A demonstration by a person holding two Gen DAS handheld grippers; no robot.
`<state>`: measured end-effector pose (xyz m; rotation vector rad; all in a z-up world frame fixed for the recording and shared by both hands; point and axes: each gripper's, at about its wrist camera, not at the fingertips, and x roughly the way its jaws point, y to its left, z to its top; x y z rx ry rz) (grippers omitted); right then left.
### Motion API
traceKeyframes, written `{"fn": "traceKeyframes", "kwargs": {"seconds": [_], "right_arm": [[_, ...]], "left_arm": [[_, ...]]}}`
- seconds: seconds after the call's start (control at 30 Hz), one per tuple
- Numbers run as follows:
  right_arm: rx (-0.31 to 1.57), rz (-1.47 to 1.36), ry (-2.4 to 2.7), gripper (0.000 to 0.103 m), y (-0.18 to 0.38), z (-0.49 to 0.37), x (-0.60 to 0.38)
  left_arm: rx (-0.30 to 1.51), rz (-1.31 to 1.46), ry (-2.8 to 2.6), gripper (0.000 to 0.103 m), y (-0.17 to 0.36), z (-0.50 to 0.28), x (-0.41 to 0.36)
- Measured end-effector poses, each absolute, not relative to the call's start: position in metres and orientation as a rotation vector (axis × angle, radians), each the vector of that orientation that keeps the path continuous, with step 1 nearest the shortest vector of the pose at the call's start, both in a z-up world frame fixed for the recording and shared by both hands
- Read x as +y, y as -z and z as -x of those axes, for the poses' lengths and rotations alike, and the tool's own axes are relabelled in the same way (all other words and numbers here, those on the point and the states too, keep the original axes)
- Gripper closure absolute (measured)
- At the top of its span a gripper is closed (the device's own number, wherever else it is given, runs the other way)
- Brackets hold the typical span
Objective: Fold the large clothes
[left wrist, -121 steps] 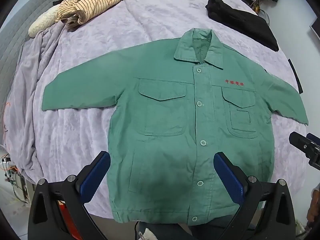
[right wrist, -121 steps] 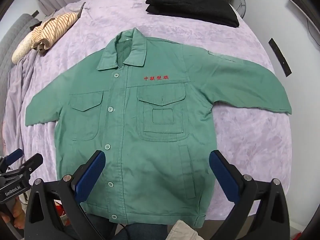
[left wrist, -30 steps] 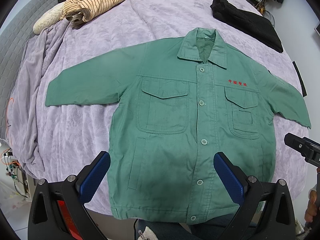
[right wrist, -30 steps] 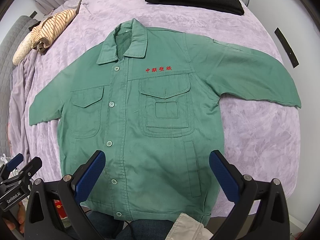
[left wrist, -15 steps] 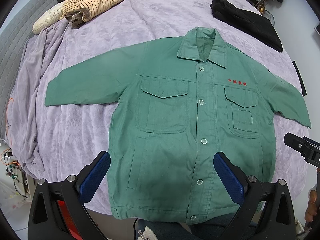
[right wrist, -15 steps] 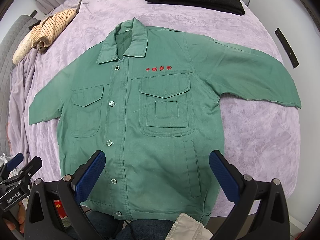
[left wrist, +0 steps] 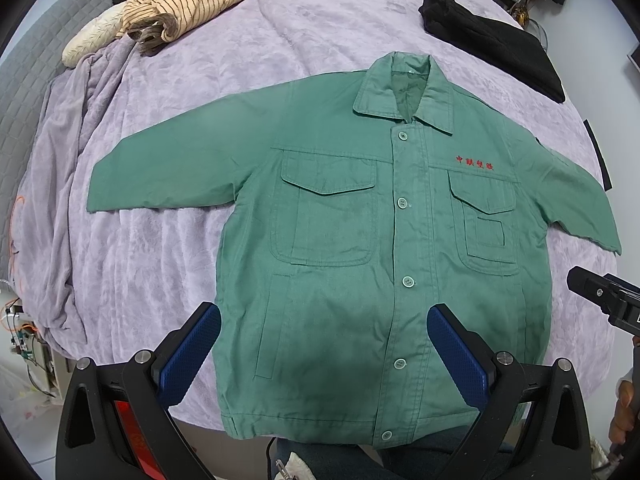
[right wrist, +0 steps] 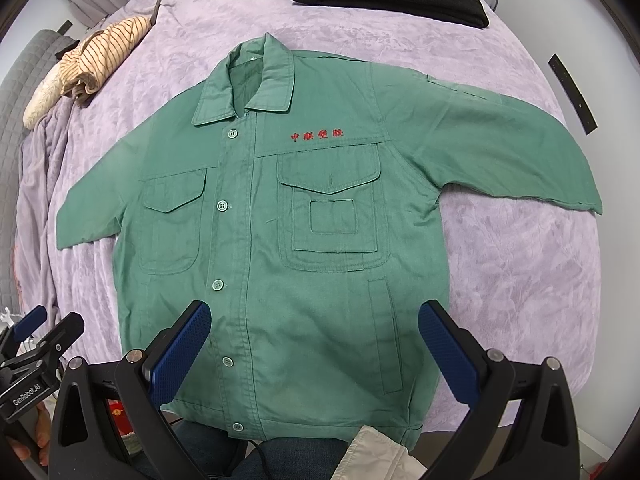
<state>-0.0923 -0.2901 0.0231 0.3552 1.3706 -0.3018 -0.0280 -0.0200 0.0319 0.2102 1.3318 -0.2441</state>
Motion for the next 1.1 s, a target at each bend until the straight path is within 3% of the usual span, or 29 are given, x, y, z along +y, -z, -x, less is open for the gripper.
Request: {"fn": "traceKeyframes", "kwargs": {"seconds": [0.73,1.1], "right_arm": [[1.402,-0.360,0.312,0.000,-0.020,0.083,-0.283],[1.403,-0.426,0.322,0.000,-0.008,0.075,-0.264]], "left_arm": [[1.373,-0.176,0.269,0.000,-0.022,0.014,-0.011],[1.457,0.016,0.348,0.000,0.028,-0.028,0.038]]}}
